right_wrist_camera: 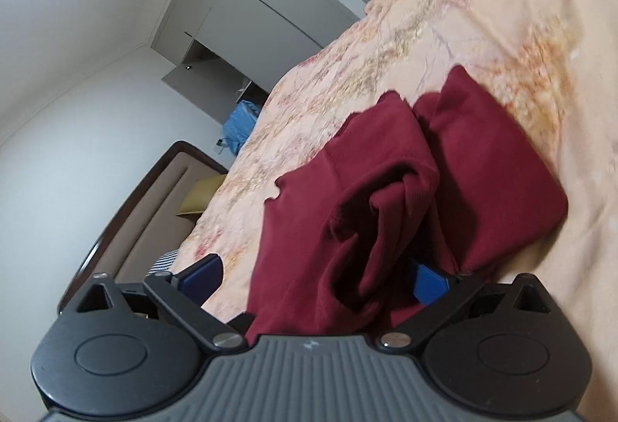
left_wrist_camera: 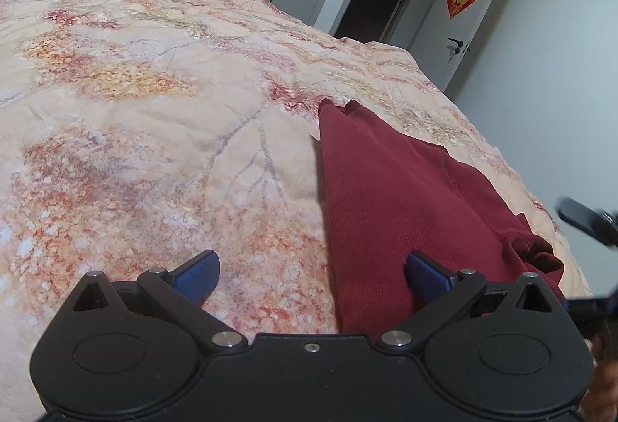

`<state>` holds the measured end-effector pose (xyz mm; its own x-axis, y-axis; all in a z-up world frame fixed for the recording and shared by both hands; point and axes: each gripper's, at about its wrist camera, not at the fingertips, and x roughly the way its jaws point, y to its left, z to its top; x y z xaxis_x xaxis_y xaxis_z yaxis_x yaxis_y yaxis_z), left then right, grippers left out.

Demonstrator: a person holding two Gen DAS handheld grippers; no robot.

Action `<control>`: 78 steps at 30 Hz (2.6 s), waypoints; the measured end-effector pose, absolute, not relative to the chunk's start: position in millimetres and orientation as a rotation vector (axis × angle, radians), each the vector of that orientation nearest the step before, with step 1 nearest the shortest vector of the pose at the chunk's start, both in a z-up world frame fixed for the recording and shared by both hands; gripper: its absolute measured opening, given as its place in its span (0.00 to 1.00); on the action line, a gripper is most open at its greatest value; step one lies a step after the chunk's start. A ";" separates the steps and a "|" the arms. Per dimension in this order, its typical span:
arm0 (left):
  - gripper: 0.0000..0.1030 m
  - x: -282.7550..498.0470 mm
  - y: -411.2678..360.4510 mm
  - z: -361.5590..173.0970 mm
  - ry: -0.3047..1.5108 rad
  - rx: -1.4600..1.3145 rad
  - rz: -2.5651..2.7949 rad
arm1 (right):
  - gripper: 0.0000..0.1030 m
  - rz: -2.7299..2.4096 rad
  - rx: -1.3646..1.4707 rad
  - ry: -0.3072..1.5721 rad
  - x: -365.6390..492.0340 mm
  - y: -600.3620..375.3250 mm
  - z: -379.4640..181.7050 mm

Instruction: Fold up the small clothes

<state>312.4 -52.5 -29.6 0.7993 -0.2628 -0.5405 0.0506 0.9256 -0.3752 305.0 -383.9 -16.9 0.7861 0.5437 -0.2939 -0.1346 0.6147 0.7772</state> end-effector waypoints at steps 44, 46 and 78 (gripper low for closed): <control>0.99 314.9 -84.1 -17.9 0.676 -0.327 -0.169 | 0.55 0.091 0.220 0.420 225.4 -411.0 -1.5; 0.99 314.6 -84.1 -17.5 0.678 -0.327 -0.167 | 0.53 0.113 0.192 0.413 225.2 -407.7 2.7; 0.99 306.5 -92.8 -19.1 0.690 -0.301 -0.202 | 0.06 0.053 -0.001 0.472 208.3 -388.2 -10.9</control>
<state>306.5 -92.8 -19.1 0.7544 -0.2805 -0.5935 0.0831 0.9377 -0.3375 208.3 -388.2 -10.9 0.8892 0.0513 -0.4546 -0.0516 0.9986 0.0118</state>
